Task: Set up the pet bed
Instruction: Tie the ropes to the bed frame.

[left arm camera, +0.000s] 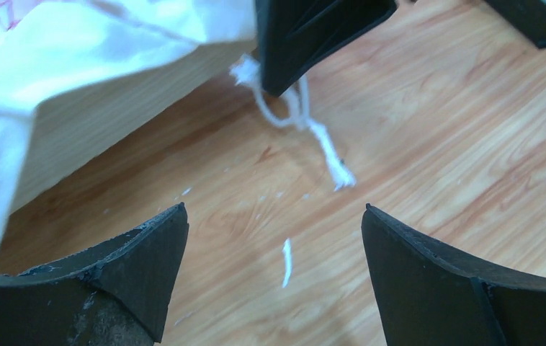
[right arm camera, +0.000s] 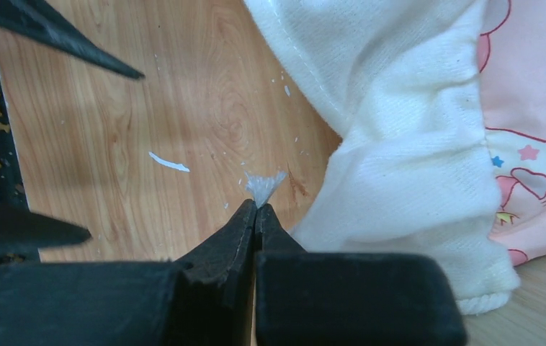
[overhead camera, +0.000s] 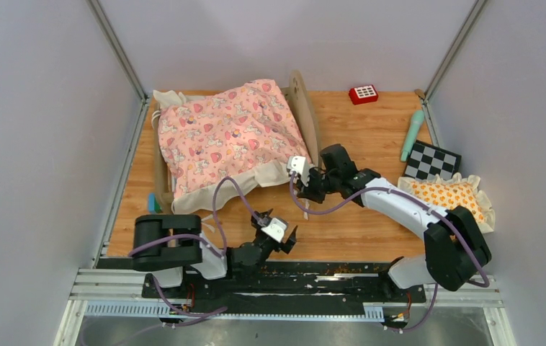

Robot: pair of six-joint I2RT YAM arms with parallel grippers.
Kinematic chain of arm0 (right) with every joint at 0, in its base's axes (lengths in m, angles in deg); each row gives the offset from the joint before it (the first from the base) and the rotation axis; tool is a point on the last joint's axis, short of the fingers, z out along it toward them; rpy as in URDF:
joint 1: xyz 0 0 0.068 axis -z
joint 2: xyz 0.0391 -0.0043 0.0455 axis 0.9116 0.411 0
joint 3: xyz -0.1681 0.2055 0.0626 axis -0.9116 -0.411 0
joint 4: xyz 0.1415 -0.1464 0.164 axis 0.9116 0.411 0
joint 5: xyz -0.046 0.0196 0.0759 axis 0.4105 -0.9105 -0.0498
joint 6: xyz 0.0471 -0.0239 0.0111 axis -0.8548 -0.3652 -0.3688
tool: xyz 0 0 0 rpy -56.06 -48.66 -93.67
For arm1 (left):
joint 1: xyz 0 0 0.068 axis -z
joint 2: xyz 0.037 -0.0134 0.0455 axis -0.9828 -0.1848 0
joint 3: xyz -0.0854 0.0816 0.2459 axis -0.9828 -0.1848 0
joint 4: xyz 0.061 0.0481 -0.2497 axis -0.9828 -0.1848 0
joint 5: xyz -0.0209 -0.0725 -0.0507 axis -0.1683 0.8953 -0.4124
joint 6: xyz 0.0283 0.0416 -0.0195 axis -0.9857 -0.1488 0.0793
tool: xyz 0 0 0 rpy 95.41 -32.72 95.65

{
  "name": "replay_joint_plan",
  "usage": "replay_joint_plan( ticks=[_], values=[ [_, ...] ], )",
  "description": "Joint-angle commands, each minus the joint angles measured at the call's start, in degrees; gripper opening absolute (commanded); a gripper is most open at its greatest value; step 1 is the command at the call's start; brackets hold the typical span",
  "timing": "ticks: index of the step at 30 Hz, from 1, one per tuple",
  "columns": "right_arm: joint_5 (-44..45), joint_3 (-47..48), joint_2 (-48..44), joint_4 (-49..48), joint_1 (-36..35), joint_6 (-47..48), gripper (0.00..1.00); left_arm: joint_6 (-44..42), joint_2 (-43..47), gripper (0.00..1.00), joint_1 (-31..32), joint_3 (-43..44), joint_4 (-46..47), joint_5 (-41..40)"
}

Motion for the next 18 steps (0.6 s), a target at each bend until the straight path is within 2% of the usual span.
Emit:
replay_joint_plan(
  ticks=[1,5,9,13,18],
  values=[
    [-1.81,-1.63,-2.61,-6.06,0.27,-8.24,0.00,-5.82,-6.43,0.97,-0.83,5.86,16.51,1.52],
    [1.29,-4.63,-4.28,-9.60,0.37,-12.98,0.00,-5.21,-6.66,1.00,-2.15,6.91,16.45,2.74],
    [4.18,-6.69,-5.30,-11.65,0.30,-15.32,0.00,-0.28,-7.28,0.98,-5.74,6.39,16.45,9.34],
    [5.23,-8.07,-6.59,-13.29,0.34,-18.40,0.00,5.00,-8.25,0.91,-9.70,5.91,16.50,18.80],
    [6.49,-7.82,-6.78,-14.87,0.31,-23.72,0.00,6.47,-9.30,0.83,-11.76,5.70,16.46,24.45]
  ],
)
